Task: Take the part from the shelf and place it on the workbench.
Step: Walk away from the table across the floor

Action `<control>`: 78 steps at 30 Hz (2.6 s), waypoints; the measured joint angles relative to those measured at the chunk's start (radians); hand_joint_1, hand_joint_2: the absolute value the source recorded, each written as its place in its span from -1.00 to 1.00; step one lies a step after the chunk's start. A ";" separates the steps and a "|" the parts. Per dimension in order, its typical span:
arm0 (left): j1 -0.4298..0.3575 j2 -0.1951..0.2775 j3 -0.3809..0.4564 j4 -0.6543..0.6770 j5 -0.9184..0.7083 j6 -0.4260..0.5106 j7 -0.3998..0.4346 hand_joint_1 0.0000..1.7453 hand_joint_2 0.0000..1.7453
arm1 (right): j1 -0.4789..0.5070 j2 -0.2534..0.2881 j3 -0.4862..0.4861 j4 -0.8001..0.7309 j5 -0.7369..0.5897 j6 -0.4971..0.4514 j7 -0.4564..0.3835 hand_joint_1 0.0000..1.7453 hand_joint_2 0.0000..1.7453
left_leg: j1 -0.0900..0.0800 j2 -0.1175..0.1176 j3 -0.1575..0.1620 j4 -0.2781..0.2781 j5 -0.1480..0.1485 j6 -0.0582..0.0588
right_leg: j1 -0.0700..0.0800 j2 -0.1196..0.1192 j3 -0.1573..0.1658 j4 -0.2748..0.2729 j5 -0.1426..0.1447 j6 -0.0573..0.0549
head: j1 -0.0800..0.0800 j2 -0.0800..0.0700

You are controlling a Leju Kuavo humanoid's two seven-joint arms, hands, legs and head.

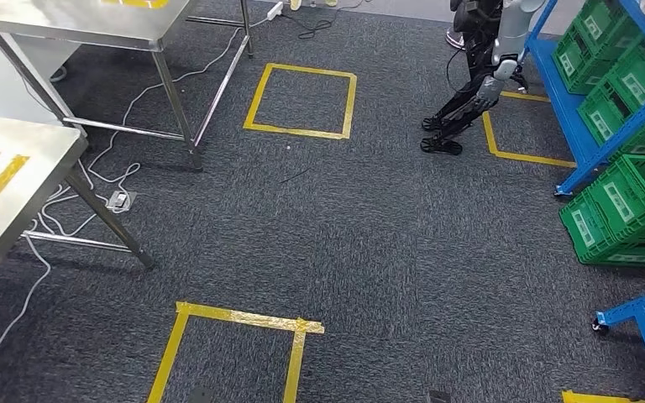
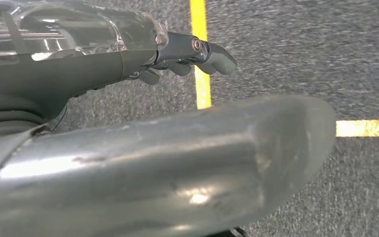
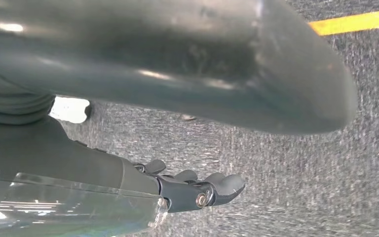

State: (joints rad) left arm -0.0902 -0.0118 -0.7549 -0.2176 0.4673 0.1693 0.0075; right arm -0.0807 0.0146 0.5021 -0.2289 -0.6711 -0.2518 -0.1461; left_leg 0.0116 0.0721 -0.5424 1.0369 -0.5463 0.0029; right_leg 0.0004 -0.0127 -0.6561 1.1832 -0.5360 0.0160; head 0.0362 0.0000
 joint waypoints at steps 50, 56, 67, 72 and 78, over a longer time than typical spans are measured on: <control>0.000 0.001 -0.023 0.000 0.023 0.004 0.000 -1.00 -1.00 | -0.010 -0.004 0.024 0.011 -0.026 -0.003 -0.004 -1.00 -1.00 | 0.012 -0.171 -0.036 0.008 0.029 -0.031 | -0.002 0.133 0.105 -0.160 0.013 -0.024 | -0.043 0.000; 0.001 0.002 -0.025 0.000 0.025 0.004 -0.001 -1.00 -1.00 | -0.013 -0.002 0.029 0.011 -0.029 -0.005 -0.003 -1.00 -1.00 | 0.011 -0.069 -0.005 -0.019 0.017 -0.004 | -0.006 0.039 0.018 0.003 -0.070 0.009 | -0.015 0.000; -0.006 -0.003 -0.026 -0.001 0.032 0.004 0.001 -1.00 -1.00 | -0.005 -0.004 0.039 0.013 -0.031 -0.006 -0.003 -1.00 -1.00 | 0.001 0.037 0.046 -0.026 -0.028 -0.035 | 0.013 -0.052 0.072 -0.161 0.039 -0.031 | 0.006 0.000; -0.004 -0.002 -0.026 -0.001 0.035 0.005 0.000 -1.00 -1.00 | -0.012 -0.003 0.043 0.013 -0.036 -0.006 -0.002 -1.00 -1.00 | 0.006 -0.087 -0.061 0.184 -0.125 -0.045 | 0.003 0.006 0.092 -0.181 0.040 -0.052 | -0.014 0.000; -0.001 0.000 -0.027 0.000 0.037 0.008 0.001 -1.00 -1.00 | -0.009 -0.001 0.048 0.013 -0.047 -0.006 -0.002 -1.00 -1.00 | 0.015 -0.153 -0.063 0.061 0.025 -0.040 | 0.001 0.094 0.110 -0.170 0.019 -0.038 | -0.039 0.000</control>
State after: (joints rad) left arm -0.0909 -0.0121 -0.7824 -0.2175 0.5048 0.1773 0.0083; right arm -0.0892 0.0134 0.5505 -0.2159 -0.7180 -0.2580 -0.1484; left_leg 0.0262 -0.0805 -0.6059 1.0975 -0.5215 -0.0374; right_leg 0.0010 0.0812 -0.5456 1.0134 -0.5173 -0.0223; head -0.0026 0.0000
